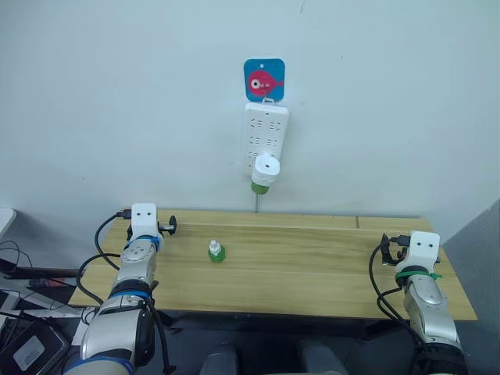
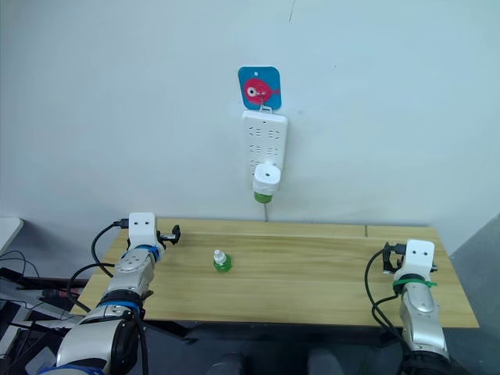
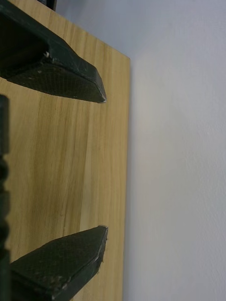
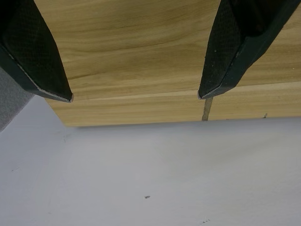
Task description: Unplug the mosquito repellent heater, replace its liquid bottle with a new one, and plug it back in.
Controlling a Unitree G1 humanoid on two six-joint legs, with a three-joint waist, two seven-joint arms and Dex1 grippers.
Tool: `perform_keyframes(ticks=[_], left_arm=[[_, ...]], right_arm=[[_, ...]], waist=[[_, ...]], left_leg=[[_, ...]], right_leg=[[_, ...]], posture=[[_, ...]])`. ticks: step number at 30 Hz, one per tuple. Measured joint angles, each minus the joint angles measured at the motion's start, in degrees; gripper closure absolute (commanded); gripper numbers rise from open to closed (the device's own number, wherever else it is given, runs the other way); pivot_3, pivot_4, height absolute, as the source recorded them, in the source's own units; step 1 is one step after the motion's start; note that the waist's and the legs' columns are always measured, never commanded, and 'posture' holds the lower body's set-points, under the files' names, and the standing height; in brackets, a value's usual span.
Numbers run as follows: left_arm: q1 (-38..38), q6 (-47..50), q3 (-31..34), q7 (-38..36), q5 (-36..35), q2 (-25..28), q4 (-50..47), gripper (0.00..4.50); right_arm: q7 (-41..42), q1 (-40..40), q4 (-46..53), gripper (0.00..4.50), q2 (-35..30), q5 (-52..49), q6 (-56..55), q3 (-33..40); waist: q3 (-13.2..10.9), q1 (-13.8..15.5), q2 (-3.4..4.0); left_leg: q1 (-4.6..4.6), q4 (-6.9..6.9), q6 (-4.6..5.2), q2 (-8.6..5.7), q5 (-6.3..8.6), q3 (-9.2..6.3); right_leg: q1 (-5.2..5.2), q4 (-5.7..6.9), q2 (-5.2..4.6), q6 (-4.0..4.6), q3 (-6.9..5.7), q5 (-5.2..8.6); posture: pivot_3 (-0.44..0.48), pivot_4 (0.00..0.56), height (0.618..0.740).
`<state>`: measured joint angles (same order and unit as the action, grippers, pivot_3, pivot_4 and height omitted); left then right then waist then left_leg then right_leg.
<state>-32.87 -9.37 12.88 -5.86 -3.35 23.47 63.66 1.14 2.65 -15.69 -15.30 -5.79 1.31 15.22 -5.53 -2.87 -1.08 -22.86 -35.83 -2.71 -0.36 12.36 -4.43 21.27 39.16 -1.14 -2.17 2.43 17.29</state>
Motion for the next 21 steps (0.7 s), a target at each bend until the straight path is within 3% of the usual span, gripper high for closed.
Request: perform_keyframes(ticks=[21], left_arm=[[-0.1, -1.1, 0.0, -2.6, -0.1, 0.5, 0.2, 0.00]], right_arm=[[0.1, -2.0, 3.4, 0.05, 0.2, 0.0, 0.4, 0.0]], waist=[[0.0, -0.2, 0.00]], left_leg=[[0.00, -0.01, 0.00, 0.00, 0.00, -0.01]], right_leg=[[0.00, 0.04, 0.00, 0.00, 0.00, 0.00]], posture=[[-0.042, 0.074, 0.740]])
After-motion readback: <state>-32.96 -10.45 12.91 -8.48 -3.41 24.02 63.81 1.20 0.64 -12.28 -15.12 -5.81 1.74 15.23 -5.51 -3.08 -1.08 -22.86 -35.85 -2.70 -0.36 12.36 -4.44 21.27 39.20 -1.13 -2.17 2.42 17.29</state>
